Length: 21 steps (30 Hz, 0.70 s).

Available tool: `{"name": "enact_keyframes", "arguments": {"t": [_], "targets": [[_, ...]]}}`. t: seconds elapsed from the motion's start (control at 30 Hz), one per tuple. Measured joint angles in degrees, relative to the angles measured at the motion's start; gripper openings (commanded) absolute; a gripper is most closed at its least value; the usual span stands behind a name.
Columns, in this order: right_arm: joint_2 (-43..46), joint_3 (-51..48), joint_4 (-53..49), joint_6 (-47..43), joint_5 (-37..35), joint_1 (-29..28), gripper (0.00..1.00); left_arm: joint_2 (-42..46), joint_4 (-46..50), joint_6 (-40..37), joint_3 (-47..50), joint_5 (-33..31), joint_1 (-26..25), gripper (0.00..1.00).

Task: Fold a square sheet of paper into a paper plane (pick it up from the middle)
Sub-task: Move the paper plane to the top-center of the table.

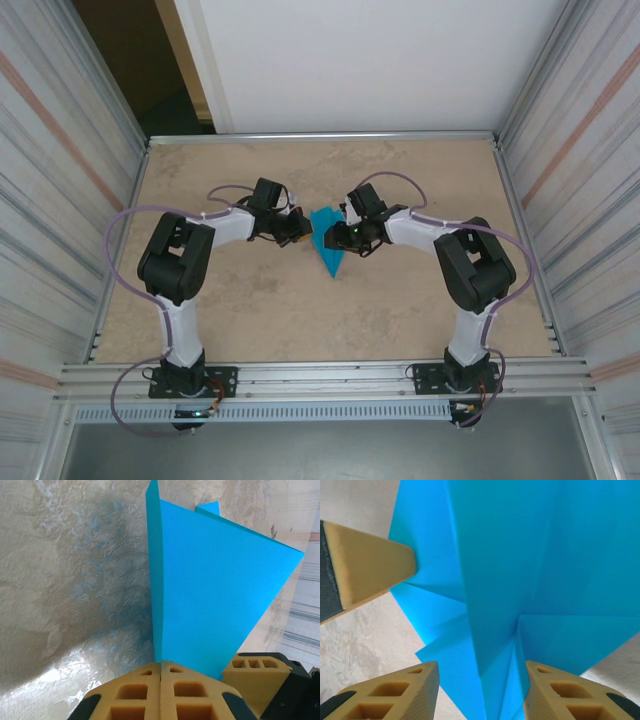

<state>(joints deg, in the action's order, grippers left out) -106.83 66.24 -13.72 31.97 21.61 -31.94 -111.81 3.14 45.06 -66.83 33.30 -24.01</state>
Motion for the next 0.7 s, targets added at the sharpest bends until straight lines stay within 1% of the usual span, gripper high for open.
{"name": "enact_keyframes", "arguments": {"t": [0.2,0.33,0.5,0.57,0.7], "targets": [[-1.6,3.6,-3.6,-2.1,-3.4,-2.8,0.52,0.0,0.0,0.0,0.0,0.2,0.0,0.03],[-2.7,5.2,-5.8,-2.8,-6.7,-4.1,0.53,0.0,0.0,0.0,0.0,0.2,0.0,0.02],[-3.0,5.4,-7.5,-3.0,-8.7,-4.2,0.53,0.0,0.0,0.0,0.0,0.2,0.0,0.03],[-3.3,5.6,-8.0,-3.0,-9.3,-4.2,0.51,0.0,0.0,0.0,0.0,0.2,0.0,0.02],[-3.6,6.0,-8.8,-3.1,-10.1,-4.2,0.45,0.0,0.0,0.0,0.0,0.2,0.0,0.03]]}}
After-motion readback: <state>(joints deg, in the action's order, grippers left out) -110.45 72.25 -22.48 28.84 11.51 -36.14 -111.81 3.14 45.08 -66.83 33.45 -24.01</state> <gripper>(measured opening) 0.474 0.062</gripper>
